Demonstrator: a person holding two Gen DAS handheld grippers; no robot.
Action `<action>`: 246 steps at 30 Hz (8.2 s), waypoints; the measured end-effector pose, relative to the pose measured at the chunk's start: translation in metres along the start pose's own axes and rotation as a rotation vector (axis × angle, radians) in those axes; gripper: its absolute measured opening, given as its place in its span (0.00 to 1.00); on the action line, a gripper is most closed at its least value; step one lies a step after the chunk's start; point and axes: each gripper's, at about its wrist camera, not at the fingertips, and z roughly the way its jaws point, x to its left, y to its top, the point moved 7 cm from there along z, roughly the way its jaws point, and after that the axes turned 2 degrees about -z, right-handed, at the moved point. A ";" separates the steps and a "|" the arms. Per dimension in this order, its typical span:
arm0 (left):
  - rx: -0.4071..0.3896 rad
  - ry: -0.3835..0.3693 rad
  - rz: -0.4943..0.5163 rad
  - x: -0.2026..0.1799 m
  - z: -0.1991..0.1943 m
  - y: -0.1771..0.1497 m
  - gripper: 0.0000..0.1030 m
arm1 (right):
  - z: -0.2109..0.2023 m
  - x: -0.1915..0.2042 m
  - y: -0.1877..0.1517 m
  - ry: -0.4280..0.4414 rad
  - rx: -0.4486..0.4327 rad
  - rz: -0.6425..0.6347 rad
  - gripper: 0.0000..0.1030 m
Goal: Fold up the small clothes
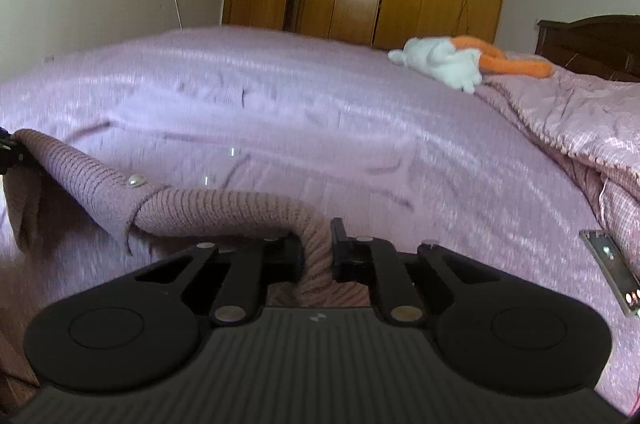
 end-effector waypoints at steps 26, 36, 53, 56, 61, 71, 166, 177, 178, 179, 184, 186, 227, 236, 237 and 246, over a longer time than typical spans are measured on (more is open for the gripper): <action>-0.229 0.058 -0.049 0.014 0.062 0.168 0.12 | 0.152 -0.037 0.154 -0.058 -0.163 -0.034 0.12; -0.077 0.101 -0.079 0.025 0.172 0.167 0.12 | 0.267 -0.024 0.123 -0.063 -0.010 -0.074 0.12; -0.032 0.098 -0.056 0.029 0.191 0.156 0.41 | 0.262 -0.046 0.101 0.032 0.045 0.150 0.49; -0.057 0.087 -0.059 0.032 0.172 0.159 0.43 | 0.241 -0.052 0.103 0.049 0.020 0.150 0.51; -0.068 0.040 -0.102 0.032 0.148 0.157 0.43 | 0.218 -0.048 0.096 0.097 0.011 0.099 0.52; -0.016 0.000 0.043 0.005 0.157 0.130 0.43 | 0.217 -0.013 0.080 0.190 0.055 -0.056 0.67; 0.149 0.148 -0.239 0.088 0.111 0.088 0.43 | 0.218 -0.173 0.009 0.262 0.228 0.764 0.68; 0.205 0.153 -0.282 0.085 0.107 0.070 0.43 | 0.226 -0.158 0.003 0.393 0.138 0.912 0.77; 0.210 0.156 -0.283 0.084 0.107 0.070 0.43 | 0.226 -0.157 0.005 0.389 0.136 0.906 0.77; 0.214 0.162 -0.284 0.084 0.107 0.069 0.43 | 0.226 -0.156 0.005 0.391 0.136 0.903 0.77; 0.229 0.170 -0.296 0.085 0.106 0.067 0.43 | 0.228 -0.145 0.009 0.411 0.143 0.898 0.77; 0.230 0.169 -0.299 0.085 0.105 0.067 0.43 | 0.230 -0.144 0.010 0.409 0.141 0.894 0.77; 0.216 0.164 -0.236 0.079 0.088 0.070 0.43 | 0.228 -0.128 0.054 0.314 0.092 0.744 0.30; 0.171 0.174 -0.300 0.116 0.066 0.080 0.43 | 0.213 -0.067 0.136 0.445 0.011 0.593 0.26; 0.170 0.180 -0.303 0.120 0.065 0.082 0.43 | 0.213 -0.059 0.143 0.464 0.002 0.586 0.26; 0.115 0.221 -0.274 0.157 0.039 0.091 0.43 | 0.218 0.061 0.200 0.576 0.032 0.276 0.25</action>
